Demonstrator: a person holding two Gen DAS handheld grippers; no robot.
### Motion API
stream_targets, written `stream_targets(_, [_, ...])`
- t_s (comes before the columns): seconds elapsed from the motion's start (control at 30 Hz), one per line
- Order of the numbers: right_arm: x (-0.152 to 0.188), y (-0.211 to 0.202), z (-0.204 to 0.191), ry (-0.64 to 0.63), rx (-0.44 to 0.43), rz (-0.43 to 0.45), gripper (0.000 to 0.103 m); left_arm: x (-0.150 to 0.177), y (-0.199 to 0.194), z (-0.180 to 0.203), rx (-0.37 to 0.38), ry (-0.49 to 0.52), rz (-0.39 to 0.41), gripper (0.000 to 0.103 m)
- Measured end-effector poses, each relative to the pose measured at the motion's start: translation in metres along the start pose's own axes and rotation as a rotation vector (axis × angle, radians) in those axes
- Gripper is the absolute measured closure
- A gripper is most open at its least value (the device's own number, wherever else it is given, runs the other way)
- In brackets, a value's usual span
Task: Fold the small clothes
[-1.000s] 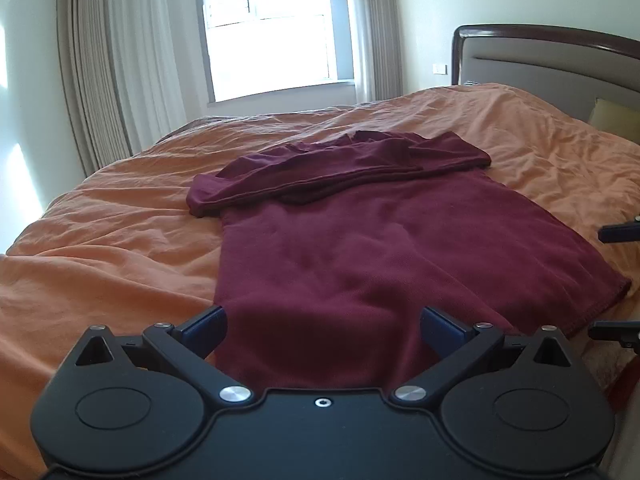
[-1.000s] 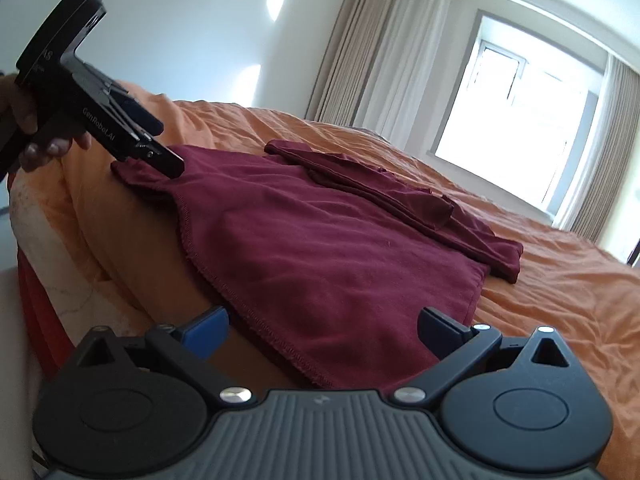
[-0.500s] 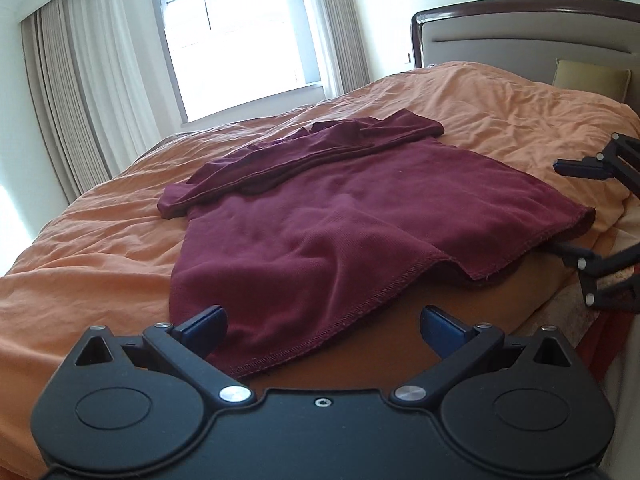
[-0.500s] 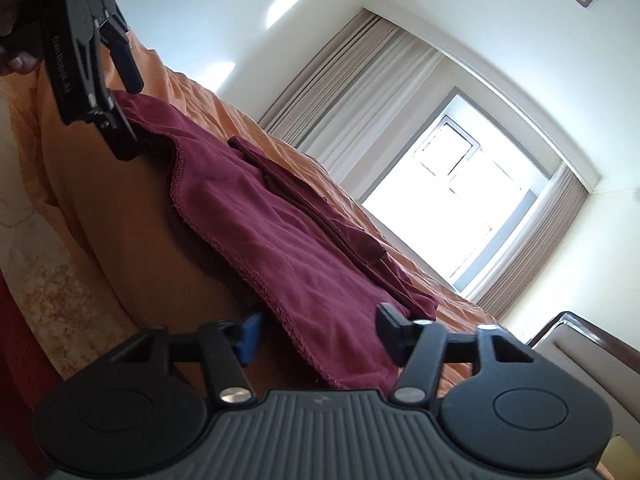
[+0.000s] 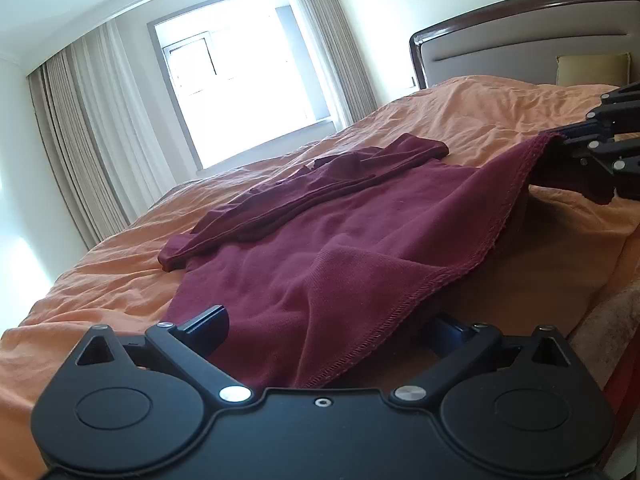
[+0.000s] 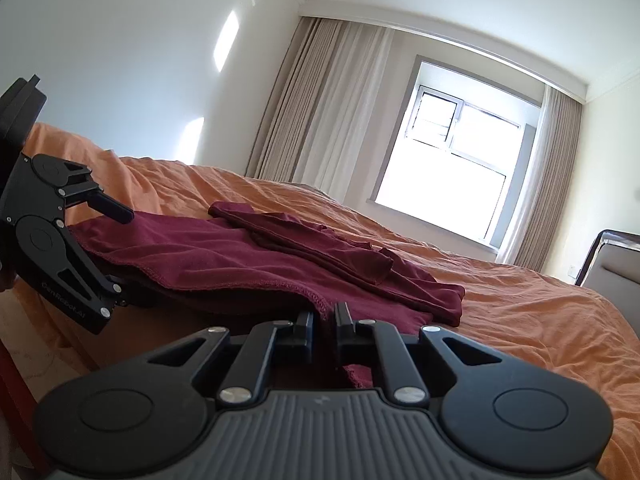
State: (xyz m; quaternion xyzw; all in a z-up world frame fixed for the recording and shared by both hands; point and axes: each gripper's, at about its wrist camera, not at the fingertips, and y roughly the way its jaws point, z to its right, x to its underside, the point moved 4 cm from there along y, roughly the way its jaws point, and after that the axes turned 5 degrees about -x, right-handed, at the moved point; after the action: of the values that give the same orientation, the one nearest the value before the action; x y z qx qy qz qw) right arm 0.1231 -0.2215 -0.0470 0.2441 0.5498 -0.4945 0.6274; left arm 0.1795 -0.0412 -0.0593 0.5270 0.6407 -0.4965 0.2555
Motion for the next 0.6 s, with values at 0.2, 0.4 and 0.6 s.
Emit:
stream_targets(0.2, [0.007,0.002,0.004,-0.018,0.006,-0.015,0.092,0.005,-0.002,-0.017,-0.083,0.033,-0.018,0.007])
stream_targets(0.4, [0.024,0.013,-0.004,-0.036,0.014,-0.088,0.089,0.018,-0.008,-0.043,-0.135,0.047,-0.035,0.019])
stream_targets(0.6, [0.034,0.011,-0.010,-0.047,0.028,-0.103,0.089,0.019,-0.014,-0.045,-0.153,0.186,0.016,0.048])
